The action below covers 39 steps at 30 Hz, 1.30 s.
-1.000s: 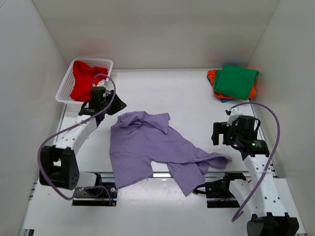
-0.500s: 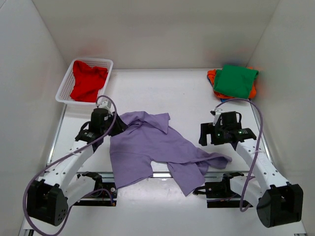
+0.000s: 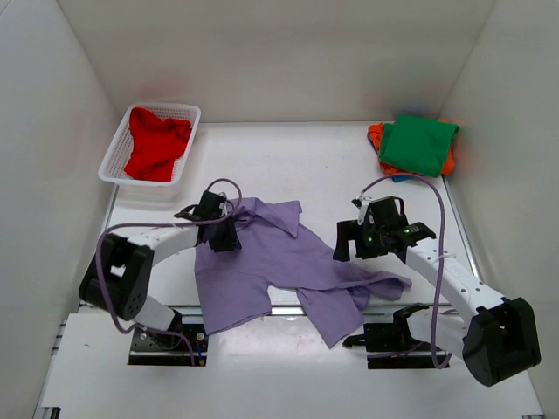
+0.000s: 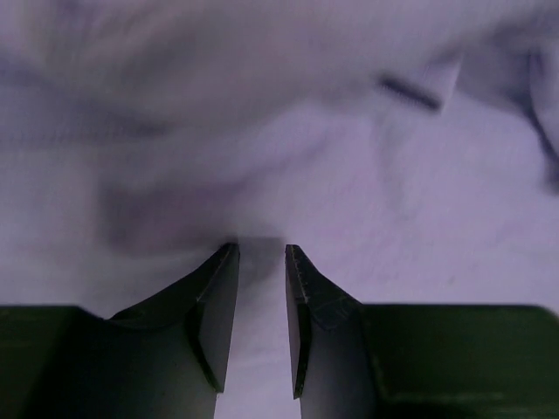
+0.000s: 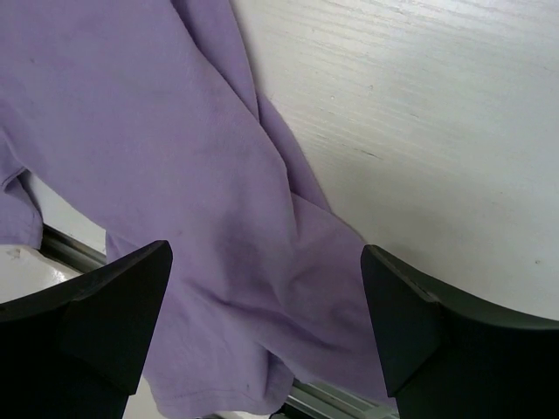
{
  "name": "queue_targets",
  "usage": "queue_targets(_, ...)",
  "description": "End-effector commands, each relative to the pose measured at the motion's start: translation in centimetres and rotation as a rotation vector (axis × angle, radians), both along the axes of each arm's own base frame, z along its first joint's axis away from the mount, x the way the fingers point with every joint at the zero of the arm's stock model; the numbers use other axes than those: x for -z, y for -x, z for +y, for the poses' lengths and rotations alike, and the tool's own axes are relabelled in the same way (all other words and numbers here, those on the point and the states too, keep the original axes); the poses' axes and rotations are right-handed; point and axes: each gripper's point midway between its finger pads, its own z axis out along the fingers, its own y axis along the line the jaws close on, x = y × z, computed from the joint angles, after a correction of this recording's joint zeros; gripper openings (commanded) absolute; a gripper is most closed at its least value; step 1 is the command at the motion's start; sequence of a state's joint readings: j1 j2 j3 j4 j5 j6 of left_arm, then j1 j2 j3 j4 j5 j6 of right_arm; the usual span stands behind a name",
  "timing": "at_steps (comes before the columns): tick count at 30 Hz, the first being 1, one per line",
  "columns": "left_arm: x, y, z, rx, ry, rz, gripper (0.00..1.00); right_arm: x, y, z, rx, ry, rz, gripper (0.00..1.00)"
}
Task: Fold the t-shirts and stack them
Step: Flatten out the tshirt
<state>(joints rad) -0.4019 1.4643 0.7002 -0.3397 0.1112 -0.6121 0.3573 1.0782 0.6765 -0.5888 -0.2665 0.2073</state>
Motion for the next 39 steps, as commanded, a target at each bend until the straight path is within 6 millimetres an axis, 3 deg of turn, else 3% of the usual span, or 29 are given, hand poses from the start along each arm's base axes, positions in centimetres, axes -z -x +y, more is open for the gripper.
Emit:
queue_targets(1, -1.0, -3.2, -0.8, 0.038, -0.039, -0.058, 0.4, -0.6, -0.9, 0.1, 0.023, -0.033, -0.024, 0.87)
queue_targets(7, 0.8, -6.2, -1.2, 0.054, -0.074, -0.005, 0.36, -1.0, -1.5, -0.6, 0.025, 0.001, -0.006, 0.86)
queue_targets(11, 1.8, -9.5, -0.3, 0.028, -0.087, 0.044, 0.36, -1.1, -2.0, -0.7, 0.038, 0.003, -0.009, 0.87)
queue_targets(14, 1.5, -12.6, 0.0, -0.006, -0.064, 0.037, 0.36, -1.7, -2.4, -0.3, 0.042, -0.005, -0.021, 0.86)
queue_targets(18, -0.6, -15.5, -0.3, 0.021, -0.062, -0.007, 0.37, -1.3, -2.0, 0.0, 0.05, -0.025, -0.018, 0.85)
queue_targets(22, -7.2, -16.8, -1.2, 0.043, 0.022, -0.173, 0.43, -0.6, -1.6, 0.3, 0.046, -0.039, -0.016, 0.84)
queue_targets(24, -9.8, -16.1, -0.9, 0.03, 0.052, -0.238, 0.45, -0.3, -1.5, 0.3, 0.04, -0.03, -0.009, 0.84)
queue_targets(26, -12.1, -13.9, 0.5, 0.012, 0.058, -0.274, 0.46, -0.4, -1.3, 0.3, 0.034, -0.032, -0.011, 0.85)
queue_targets(28, -11.6, -11.4, 2.1, 0.017, 0.027, -0.242, 0.46, -0.6, -1.6, 0.3, 0.038, -0.032, -0.024, 0.85)
queue_targets(33, -8.2, -4.8, 6.6, -0.035, -0.078, -0.153, 0.47, -0.9, -1.6, 0.3, 0.042, -0.041, -0.034, 0.84)
queue_targets(39, -4.1, -0.1, 9.3, -0.058, -0.195, -0.059, 0.51, -1.2, -1.5, 0.5, 0.036, -0.039, -0.045, 0.84)
